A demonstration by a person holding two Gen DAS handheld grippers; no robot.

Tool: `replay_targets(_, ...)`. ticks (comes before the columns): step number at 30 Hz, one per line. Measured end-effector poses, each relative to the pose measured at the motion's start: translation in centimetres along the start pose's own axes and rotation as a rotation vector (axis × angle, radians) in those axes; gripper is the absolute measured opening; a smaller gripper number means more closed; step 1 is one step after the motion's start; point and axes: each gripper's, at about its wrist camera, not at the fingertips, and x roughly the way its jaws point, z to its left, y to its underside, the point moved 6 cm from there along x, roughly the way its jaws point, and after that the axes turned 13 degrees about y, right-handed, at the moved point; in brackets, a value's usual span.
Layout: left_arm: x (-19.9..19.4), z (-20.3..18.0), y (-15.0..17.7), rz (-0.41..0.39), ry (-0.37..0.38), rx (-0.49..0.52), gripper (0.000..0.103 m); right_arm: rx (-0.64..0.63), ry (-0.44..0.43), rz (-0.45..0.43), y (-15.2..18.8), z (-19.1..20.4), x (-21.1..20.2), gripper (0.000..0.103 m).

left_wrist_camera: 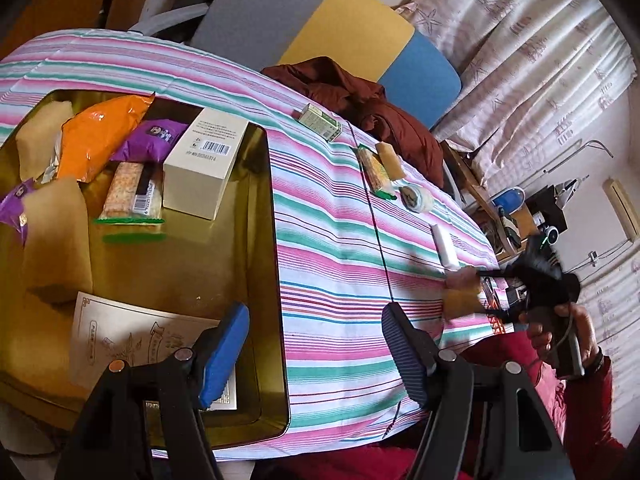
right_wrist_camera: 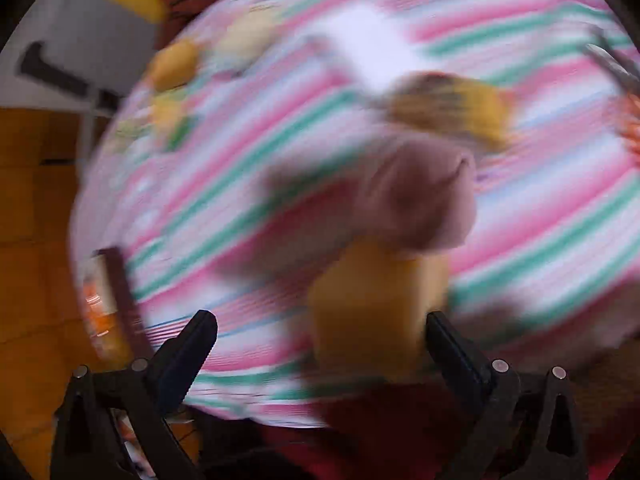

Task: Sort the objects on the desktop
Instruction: 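Move both tools back over the table toward the socks and sponges, then grasp the pink striped sock with the right tool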

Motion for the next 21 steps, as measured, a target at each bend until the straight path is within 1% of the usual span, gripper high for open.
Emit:
replay_targets(1, 0.0, -0.1, 0.0, 0.000, 0.000, 0.000, 0.070, -0.065, -0.072, -0.058, -0.1, 2.5, -1.0, 0.103)
replay_targets(2, 0.0, -0.1, 0.0, 0.002, -0.002, 0.002, 0.070, -0.110, -0.121, -0.090, 0.0, 4.2, -1.8, 0.103)
replay_targets(3, -0.1, -0.3, 0.0, 0.003, -0.003, 0.010, 0.070, -0.155, -0.155, -0.123, 0.2, 5.8, -2.7, 0.103)
replay_targets(4, -0.2, -0.4, 0.0, 0.001, -0.003, 0.016, 0.070, -0.189, -0.156, -0.160, 0.2, 6.8, -3.6, 0.103)
replay_targets(5, -0.2, -0.5, 0.0, -0.001, -0.004, 0.022, 0.070, -0.215, -0.128, -0.203, 0.1, 7.2, -4.4, 0.103)
replay_targets(7, -0.3, -0.6, 0.0, -0.006, -0.003, 0.030, 0.070, -0.233, -0.025, -0.286, -0.2, 6.6, -5.5, 0.103)
replay_targets(8, -0.2, -0.6, 0.0, -0.005, -0.002, 0.029, 0.070, -0.231, 0.047, -0.331, -0.6, 5.7, -6.0, 0.103)
replay_targets(10, 0.1, -0.5, 0.1, 0.005, 0.008, 0.018, 0.070, -0.196, 0.209, -0.405, -1.5, 2.7, -6.8, 0.103)
replay_targets(12, 0.6, -0.5, 0.2, 0.021, 0.011, 0.014, 0.070, -0.135, 0.343, -0.421, -2.1, -0.4, -6.9, 0.103)
replay_targets(13, 0.8, -0.5, 0.3, 0.026, 0.012, 0.015, 0.070, -0.103, 0.380, -0.414, -2.5, -2.0, -6.7, 0.103)
replay_targets(14, 1.0, -0.7, 0.3, 0.031, 0.014, 0.018, 0.070, -0.078, 0.383, -0.397, -2.7, -3.2, -6.4, 0.103)
replay_targets(16, 1.5, -1.0, 0.4, 0.044, 0.010, 0.030, 0.070, -0.027, 0.332, -0.333, -2.9, -4.8, -5.3, 0.102)
replay_targets(18, 1.9, -1.3, 0.5, 0.052, 0.009, 0.036, 0.070, 0.007, 0.238, -0.275, -2.7, -4.9, -4.2, 0.101)
replay_targets(19, 2.0, -1.5, 0.4, 0.053, 0.010, 0.038, 0.070, 0.010, 0.219, -0.265, -2.8, -4.7, -3.7, 0.100)
replay_targets(21, 2.5, -2.0, 0.3, 0.062, 0.004, 0.051, 0.070, -0.009, 0.228, -0.282, -3.5, -3.5, -3.1, 0.100)
